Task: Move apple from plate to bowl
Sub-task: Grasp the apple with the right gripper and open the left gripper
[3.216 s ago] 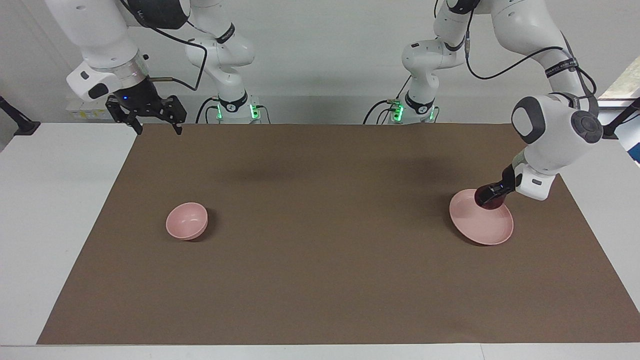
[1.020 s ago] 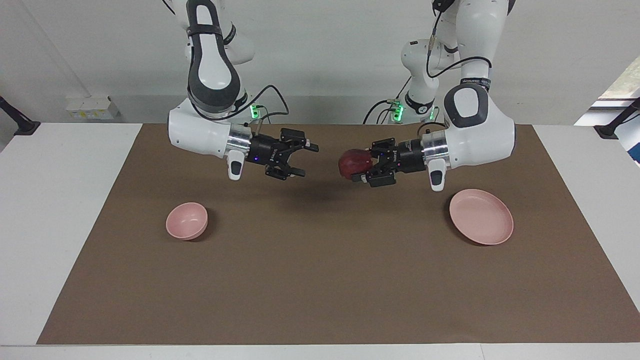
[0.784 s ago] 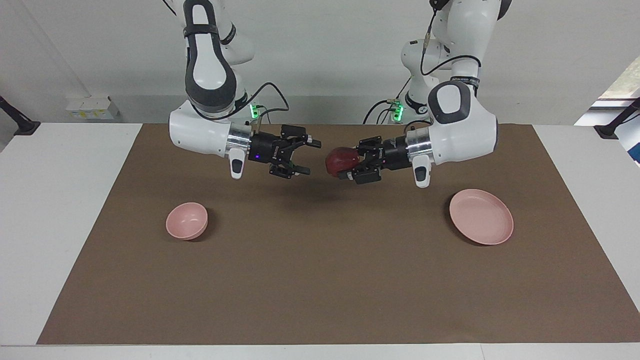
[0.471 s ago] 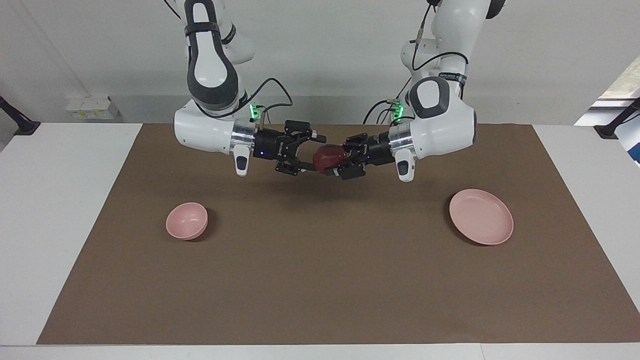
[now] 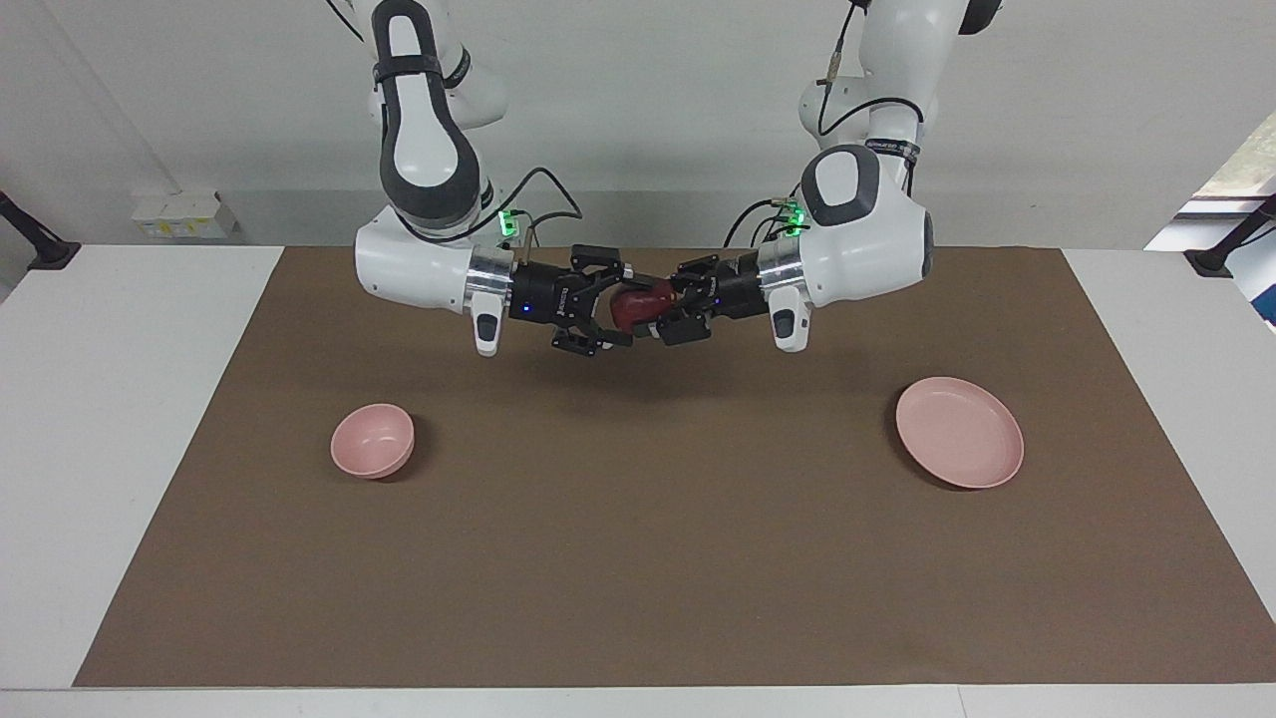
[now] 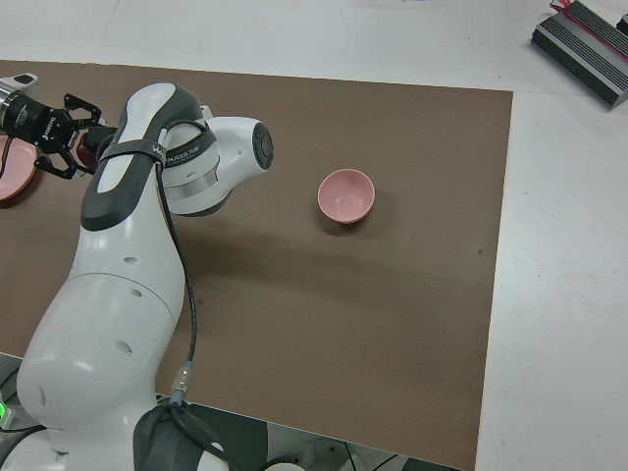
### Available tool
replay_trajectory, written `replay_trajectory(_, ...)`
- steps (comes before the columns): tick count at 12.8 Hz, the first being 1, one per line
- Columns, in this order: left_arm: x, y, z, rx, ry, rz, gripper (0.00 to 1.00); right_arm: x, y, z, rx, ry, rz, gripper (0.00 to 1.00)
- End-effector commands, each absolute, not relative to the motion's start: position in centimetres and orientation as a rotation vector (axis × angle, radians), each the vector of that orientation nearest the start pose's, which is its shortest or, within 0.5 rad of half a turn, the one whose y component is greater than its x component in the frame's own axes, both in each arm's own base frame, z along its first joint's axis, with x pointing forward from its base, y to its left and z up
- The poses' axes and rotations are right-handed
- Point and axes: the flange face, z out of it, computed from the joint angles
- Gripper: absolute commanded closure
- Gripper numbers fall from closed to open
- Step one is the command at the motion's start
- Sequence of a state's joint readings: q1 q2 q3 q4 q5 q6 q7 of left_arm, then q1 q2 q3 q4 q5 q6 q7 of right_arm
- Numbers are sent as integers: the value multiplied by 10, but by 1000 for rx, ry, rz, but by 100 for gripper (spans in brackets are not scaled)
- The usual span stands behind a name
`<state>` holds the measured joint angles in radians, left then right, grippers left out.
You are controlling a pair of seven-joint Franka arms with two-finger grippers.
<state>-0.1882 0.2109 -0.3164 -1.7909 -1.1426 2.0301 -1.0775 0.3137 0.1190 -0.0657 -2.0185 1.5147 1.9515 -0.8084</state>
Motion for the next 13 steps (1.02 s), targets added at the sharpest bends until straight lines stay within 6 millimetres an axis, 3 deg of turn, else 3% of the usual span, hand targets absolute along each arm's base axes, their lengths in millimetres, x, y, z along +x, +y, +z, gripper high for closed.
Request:
replay_trajectory(1,527,-340,480,1839,1193,-918,100,551,211,430,-1808,-214,-287,0)
replay_trajectory(12,522,-341,477,1846,1199,-922,100,528,206,416,-1827,-220,-241,0)
replay_trajectory(13,522,-341,477,1846,1198,-921,100,528,207,417,-1826,-225,-241,5)
